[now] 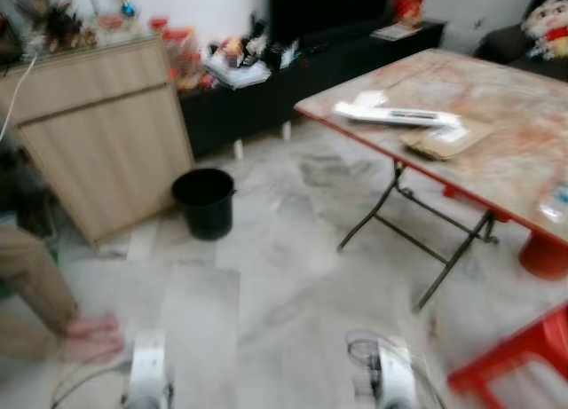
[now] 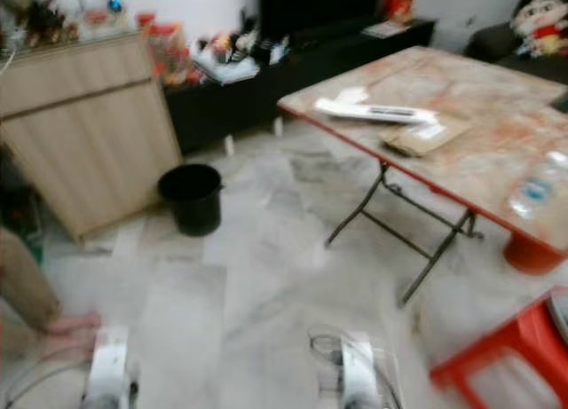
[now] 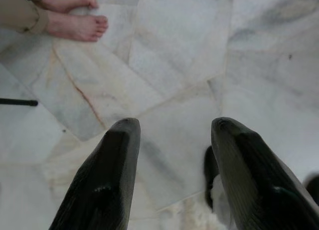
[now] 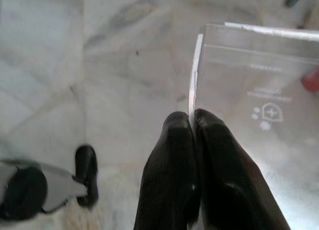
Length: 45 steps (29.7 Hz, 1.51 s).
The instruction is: Picking trash to rubbish bin
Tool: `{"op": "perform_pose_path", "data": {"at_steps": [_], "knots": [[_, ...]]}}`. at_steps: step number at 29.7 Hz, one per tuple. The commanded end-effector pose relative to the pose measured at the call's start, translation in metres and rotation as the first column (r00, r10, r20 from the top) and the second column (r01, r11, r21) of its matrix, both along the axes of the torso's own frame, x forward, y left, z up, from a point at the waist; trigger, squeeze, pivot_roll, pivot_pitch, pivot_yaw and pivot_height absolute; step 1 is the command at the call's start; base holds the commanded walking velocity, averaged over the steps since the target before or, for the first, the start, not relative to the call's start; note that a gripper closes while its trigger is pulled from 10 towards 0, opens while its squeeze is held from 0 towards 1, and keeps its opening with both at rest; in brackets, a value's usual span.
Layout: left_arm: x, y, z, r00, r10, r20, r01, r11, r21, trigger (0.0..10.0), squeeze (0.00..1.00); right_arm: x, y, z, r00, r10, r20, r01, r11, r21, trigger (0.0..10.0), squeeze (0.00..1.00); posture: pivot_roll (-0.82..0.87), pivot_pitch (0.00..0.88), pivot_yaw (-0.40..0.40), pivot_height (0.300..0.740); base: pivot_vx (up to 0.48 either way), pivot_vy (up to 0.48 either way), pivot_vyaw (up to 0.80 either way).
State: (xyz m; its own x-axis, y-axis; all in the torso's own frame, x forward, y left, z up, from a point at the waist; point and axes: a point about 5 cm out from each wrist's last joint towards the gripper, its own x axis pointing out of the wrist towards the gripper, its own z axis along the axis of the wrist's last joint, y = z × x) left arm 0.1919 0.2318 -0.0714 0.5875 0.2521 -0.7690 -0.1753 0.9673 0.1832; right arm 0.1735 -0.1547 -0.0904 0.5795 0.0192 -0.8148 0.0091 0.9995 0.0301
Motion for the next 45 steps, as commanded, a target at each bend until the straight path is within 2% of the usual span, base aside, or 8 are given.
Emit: {"op": "perform_pose_path", "data": {"at_steps": [1,8,15,18,26,37,41,45], "knots": [[0.008,-0.008,0.002,1.000,-0.017,0.015,0.017,1.000,-0.010,10.0,0.00,0.003,-0.010,0.002,1.000,-0.005,0.012,0.005,1.000,-0.027,10.0,0.00,-0.02,0.004,-0.016,0.740,0.307,0.000,0.00],[0.009,-0.008,0.003,1.000,-0.017,0.019,0.018,1.000,-0.010,10.0,0.00,0.008,-0.012,0.005,0.999,-0.035,0.040,0.035,0.999,-0.016,10.0,0.00,-0.03,0.000,-0.012,0.740,0.309,0.000,0.00],[0.009,-0.009,0.003,1.000,-0.017,0.019,0.017,1.000,-0.012,10.0,0.00,0.011,-0.011,0.007,0.998,0.017,0.057,-0.014,0.999,-0.039,10.0,0.00,-0.03,0.000,-0.016,0.740,0.310,0.000,0.00],[0.009,-0.009,0.002,1.000,-0.012,0.019,0.013,1.000,-0.012,10.0,0.00,0.012,-0.012,0.007,0.996,0.063,0.067,-0.057,0.995,-0.077,10.0,0.00,-0.02,0.000,-0.020,0.740,0.310,0.000,0.79],[0.007,-0.010,0.001,1.000,-0.006,0.017,0.007,1.000,-0.016,10.0,0.00,0.011,-0.012,0.007,0.997,0.057,0.061,-0.053,0.996,-0.070,10.0,0.00,-0.02,0.000,-0.026,0.740,0.311,0.000,0.77],[0.007,-0.011,0.001,1.000,-0.005,0.021,0.005,1.000,-0.018,10.0,0.00,0.012,-0.011,0.007,0.996,0.071,0.059,-0.067,0.995,-0.069,10.0,0.00,-0.02,0.000,-0.038,0.740,0.309,0.000,0.08],[0.007,-0.011,0.001,1.000,-0.004,0.019,0.004,1.000,-0.019,10.0,0.00,0.013,-0.011,0.008,0.994,0.092,0.058,-0.087,0.993,-0.083,10.0,0.00,-0.03,0.000,-0.039,0.740,0.309,0.000,0.65],[0.004,-0.010,0.000,1.000,-0.011,0.012,0.011,1.000,-0.015,10.0,0.00,0.012,-0.011,0.007,0.997,0.052,0.058,-0.048,0.997,-0.067,10.0,0.00,-0.03,0.000,-0.036,0.740,0.311,0.000,0.60]]}}
